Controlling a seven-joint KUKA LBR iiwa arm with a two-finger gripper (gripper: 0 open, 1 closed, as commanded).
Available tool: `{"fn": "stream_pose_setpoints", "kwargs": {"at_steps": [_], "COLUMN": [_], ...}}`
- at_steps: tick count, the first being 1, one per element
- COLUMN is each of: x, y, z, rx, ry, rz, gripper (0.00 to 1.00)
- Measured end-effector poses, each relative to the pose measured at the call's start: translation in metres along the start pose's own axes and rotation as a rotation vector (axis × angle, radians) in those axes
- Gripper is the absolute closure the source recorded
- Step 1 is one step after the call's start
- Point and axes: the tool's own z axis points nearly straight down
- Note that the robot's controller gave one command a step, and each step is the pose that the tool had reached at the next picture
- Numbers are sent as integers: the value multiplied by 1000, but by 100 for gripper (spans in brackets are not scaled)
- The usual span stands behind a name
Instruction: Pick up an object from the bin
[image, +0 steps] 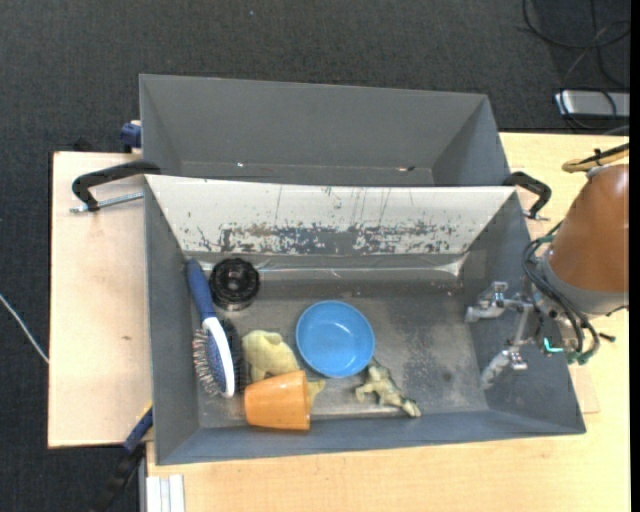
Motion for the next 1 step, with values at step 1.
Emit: {"fn": "stream_pose_setpoints", "kwargs": {"at_steps": [1], "x": [-15], "y": [109], "z": [3], "rx": [-4], "ry": [-2], "rz": [-84], "gripper": [0]}}
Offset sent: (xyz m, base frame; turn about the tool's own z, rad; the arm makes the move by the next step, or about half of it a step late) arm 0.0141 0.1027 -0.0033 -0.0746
